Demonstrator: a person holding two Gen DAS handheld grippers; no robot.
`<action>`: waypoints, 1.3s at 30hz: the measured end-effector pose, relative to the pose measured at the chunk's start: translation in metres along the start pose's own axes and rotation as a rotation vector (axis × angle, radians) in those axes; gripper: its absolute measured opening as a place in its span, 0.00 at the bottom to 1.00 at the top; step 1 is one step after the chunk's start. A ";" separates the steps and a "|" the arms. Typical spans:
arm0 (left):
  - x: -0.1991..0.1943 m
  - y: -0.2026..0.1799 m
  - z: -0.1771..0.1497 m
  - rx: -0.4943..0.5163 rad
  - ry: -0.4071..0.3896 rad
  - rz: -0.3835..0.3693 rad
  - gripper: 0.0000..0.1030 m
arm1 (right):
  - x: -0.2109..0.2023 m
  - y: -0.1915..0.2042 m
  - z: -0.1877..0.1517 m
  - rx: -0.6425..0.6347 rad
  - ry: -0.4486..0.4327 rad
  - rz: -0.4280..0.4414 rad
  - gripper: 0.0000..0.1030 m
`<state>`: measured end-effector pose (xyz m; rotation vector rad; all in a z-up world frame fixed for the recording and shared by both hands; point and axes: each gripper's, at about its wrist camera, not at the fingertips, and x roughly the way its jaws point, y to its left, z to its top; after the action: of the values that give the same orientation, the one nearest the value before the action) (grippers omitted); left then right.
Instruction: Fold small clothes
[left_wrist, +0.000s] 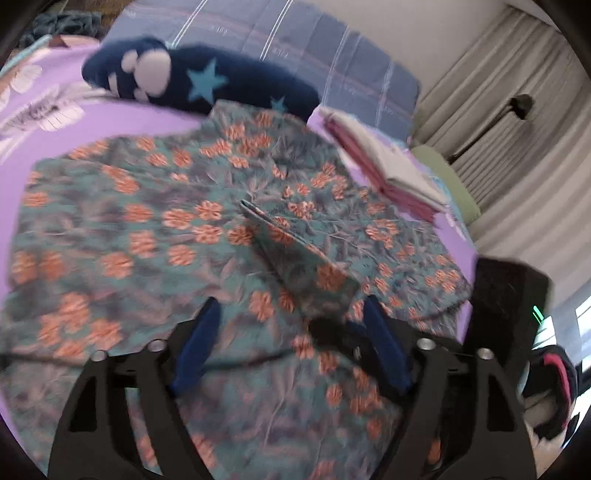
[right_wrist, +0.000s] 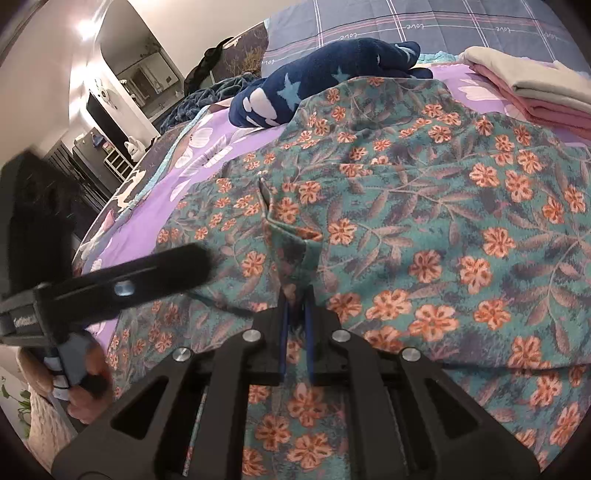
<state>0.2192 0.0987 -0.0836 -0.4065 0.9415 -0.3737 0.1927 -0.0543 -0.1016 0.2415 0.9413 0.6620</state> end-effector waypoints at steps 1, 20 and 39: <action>0.010 -0.001 0.006 -0.032 0.014 -0.001 0.79 | -0.001 -0.001 -0.001 0.002 -0.002 0.002 0.07; -0.004 -0.044 0.066 0.004 -0.037 -0.011 0.03 | -0.074 -0.027 -0.004 -0.073 -0.044 -0.067 0.31; -0.123 -0.027 0.094 0.105 -0.255 0.169 0.03 | -0.090 -0.086 -0.023 0.102 -0.095 -0.279 0.06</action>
<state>0.2281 0.1501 0.0642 -0.2687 0.6983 -0.2104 0.1728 -0.1791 -0.0952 0.2246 0.8976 0.3436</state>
